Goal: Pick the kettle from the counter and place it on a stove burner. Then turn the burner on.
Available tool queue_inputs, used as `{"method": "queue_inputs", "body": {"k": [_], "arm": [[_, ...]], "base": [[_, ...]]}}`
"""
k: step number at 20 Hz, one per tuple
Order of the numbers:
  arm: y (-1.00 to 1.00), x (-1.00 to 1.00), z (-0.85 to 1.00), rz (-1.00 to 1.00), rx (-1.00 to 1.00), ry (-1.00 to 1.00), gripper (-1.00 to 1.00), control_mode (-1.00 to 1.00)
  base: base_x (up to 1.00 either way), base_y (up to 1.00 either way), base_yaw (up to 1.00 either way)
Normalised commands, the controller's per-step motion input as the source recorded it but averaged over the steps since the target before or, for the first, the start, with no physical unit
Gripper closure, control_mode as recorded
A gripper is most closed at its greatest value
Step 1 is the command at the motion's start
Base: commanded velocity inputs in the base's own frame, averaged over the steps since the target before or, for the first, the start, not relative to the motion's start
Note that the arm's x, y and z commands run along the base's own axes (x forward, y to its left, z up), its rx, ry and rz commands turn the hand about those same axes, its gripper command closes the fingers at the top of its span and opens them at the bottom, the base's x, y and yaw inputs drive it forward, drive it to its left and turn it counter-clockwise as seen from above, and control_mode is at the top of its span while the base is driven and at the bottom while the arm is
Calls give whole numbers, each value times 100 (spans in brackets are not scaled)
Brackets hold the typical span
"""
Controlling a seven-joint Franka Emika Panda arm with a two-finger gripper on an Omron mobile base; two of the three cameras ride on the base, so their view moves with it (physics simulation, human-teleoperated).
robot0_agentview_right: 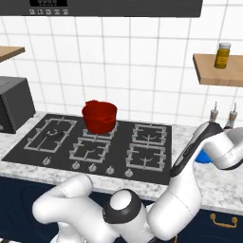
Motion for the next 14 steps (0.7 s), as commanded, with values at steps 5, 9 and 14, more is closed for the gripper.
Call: {"method": "queue_inputs", "body": {"k": [5,9,14], "arm": [[73,-12,14,4,-15,-18,100,-100],[76,0,6,0,-12,-13,100,-100],[66,0,2,0,-7,0,100,-100]], "base": [[0,0,0],[0,0,0],[0,0,0]]}}
